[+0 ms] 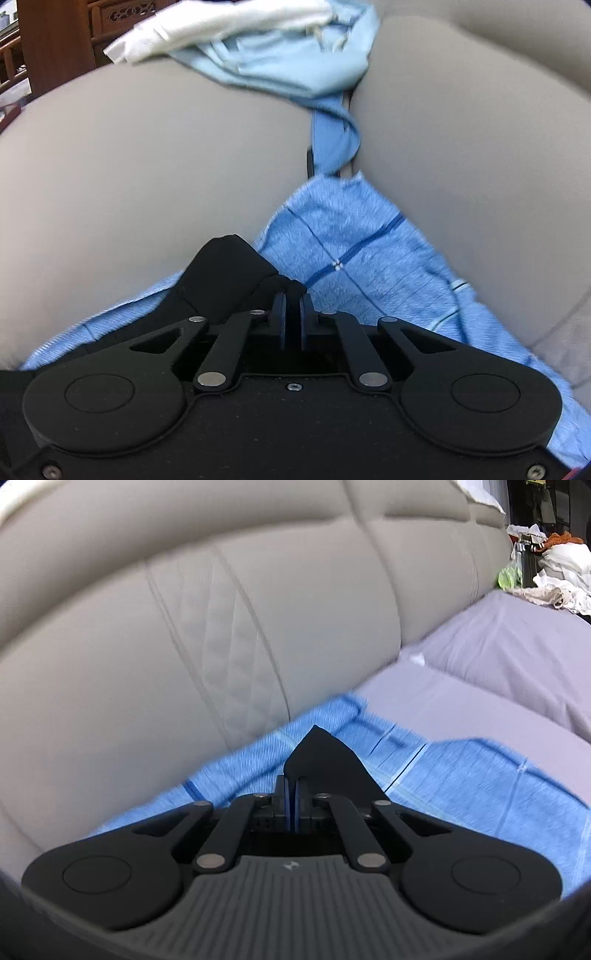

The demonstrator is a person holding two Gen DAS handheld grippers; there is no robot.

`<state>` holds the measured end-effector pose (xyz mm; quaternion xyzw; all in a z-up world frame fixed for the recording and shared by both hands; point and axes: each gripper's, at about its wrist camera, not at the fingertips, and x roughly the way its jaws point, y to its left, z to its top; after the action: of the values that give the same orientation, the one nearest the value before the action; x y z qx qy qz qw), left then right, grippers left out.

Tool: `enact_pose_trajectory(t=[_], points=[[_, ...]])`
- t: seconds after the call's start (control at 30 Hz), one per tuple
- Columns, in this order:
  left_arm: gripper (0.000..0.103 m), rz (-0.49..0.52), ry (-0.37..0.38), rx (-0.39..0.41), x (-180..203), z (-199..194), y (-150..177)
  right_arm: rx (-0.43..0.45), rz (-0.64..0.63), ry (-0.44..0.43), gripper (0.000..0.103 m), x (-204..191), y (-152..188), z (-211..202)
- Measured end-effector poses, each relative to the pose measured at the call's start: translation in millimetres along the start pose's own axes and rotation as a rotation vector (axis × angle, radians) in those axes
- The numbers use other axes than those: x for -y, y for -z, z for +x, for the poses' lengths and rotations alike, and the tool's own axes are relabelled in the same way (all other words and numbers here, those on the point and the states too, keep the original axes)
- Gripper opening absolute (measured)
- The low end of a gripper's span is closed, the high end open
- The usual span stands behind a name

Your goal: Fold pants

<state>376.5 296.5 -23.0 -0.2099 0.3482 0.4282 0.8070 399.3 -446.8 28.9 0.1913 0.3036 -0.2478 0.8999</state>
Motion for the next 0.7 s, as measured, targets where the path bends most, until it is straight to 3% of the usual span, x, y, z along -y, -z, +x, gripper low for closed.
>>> enact_pose_trajectory(t=[0.17,0.3,0.47,0.7], points=[[0.006,-0.004,0.110,0.036,-47,-52,-11,0.059,0.103,-0.105,0.004,45,-1,-63],[0.006,-0.015,0.189,0.038,-97,-88,-6,0.097,0.163,-0.117,0.004,88,24,-113],[0.005,0.035,0.208,0.048,-154,-114,31,0.119,0.216,-0.019,0.004,138,83,-157],[0.004,0.115,0.165,0.027,-207,-122,87,0.040,0.192,0.138,0.004,178,160,-172]])
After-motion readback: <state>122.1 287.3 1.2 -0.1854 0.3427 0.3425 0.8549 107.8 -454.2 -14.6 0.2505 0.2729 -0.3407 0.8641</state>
